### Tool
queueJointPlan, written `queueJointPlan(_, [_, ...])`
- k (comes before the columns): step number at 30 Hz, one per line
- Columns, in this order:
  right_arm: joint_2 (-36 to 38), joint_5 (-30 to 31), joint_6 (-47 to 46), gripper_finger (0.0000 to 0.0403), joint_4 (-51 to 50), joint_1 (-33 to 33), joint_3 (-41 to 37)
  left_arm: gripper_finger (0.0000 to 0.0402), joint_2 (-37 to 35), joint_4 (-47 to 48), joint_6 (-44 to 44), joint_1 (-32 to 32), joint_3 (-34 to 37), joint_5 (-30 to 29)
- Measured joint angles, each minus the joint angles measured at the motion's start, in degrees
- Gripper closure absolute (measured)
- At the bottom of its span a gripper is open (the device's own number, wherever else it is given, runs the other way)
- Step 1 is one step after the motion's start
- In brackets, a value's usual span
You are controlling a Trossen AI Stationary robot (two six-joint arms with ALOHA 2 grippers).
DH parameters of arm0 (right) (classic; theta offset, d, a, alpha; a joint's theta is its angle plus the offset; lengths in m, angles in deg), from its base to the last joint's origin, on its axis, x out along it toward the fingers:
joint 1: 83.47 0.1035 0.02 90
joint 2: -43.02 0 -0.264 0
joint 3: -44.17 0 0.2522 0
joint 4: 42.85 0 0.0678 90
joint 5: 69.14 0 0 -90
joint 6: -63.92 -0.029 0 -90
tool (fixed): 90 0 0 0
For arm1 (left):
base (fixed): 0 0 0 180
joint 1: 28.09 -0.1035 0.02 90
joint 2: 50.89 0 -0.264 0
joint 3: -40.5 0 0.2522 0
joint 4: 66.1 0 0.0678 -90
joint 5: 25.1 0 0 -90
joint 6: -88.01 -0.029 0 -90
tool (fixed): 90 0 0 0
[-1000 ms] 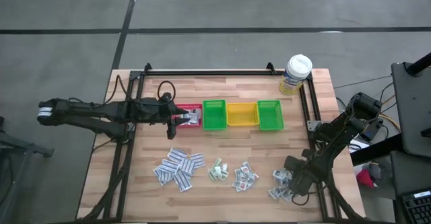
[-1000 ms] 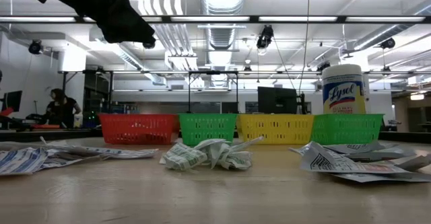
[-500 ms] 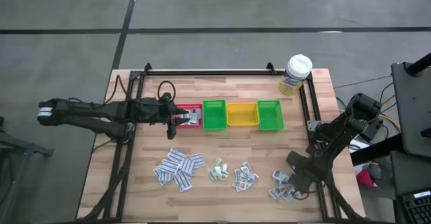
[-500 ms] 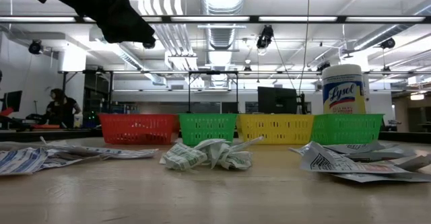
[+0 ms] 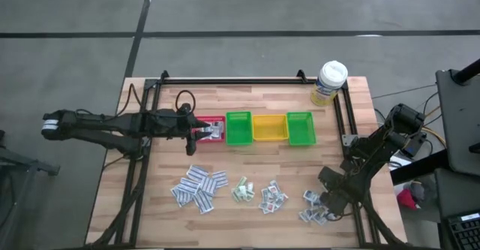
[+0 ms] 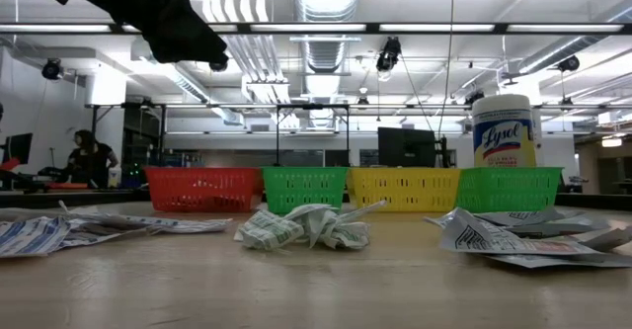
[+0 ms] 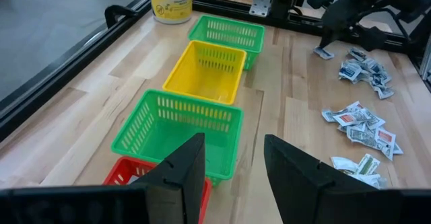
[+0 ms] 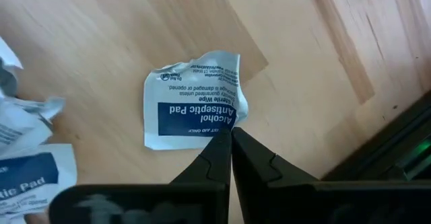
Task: Pick & Place First Aid Supplies
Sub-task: Put the alcohol pad into the red basket
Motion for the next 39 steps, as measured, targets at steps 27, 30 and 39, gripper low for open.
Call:
queueJointPlan(27, [12.9,41.54,3.67,0.0395,8.41,-2.36,0.52,0.0254,10.96,-14.45,2.14,0.4,0.0,1.24])
queueJointPlan(30, [11.58,48.31,8.25,0.0395,12.5,-4.49,0.52,0.0254,14.19,-19.41,2.64,0.52,0.0,3.31])
queueJointPlan(39, [6.53,58.91,31.81,0.0394,32.56,-12.73,0.55,0.0254,22.01,-32.04,3.17,1.12,0.0,11.8])
